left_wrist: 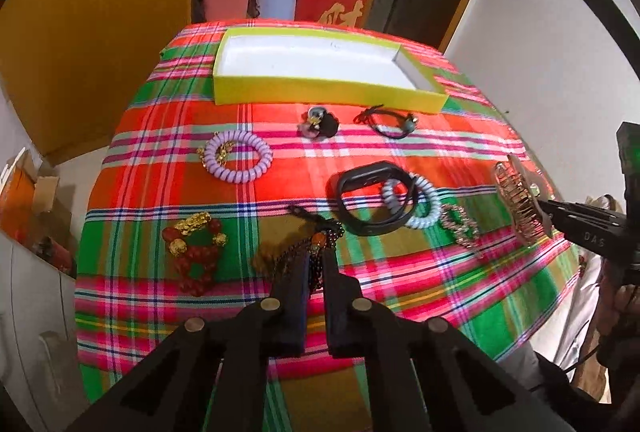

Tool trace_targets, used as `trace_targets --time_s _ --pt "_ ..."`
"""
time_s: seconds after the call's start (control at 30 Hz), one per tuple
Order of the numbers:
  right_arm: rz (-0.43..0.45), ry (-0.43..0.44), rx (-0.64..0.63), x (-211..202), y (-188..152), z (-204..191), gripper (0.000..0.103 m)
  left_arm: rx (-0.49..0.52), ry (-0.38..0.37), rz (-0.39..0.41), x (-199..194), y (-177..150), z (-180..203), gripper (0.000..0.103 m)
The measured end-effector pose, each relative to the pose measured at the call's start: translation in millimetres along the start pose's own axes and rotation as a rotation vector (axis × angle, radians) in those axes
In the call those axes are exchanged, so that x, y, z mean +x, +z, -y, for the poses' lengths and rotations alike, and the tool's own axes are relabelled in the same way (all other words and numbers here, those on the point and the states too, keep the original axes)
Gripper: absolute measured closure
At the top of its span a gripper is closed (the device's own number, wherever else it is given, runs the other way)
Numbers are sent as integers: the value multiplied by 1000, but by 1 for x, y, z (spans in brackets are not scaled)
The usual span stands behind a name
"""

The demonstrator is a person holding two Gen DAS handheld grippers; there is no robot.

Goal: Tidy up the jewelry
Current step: 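Grasp the dark beaded bracelet with the left tool while the right tool lifts the clip, then carry both items into the yellow box and open the right tool to drop the clip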

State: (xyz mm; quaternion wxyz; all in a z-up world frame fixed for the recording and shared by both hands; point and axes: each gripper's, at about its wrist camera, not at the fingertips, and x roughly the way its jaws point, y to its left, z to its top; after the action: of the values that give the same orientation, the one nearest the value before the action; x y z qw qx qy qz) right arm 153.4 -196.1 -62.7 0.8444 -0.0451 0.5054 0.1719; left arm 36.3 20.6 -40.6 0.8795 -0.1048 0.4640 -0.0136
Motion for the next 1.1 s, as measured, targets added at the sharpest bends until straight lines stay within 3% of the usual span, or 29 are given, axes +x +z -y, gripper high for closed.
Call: trace_targets --time_s 0.3,0.63,1.1 --pt "55 6 -16 -21 6 -9 90 -5 -40 63 -29 16 8 97" --pt "93 23 -51 -27 29 -24 90 -13 -58 105 -33 47 9 97" --pt "137 28 -77 5 110 -29 90 1 -28 144 5 133 -9 97"
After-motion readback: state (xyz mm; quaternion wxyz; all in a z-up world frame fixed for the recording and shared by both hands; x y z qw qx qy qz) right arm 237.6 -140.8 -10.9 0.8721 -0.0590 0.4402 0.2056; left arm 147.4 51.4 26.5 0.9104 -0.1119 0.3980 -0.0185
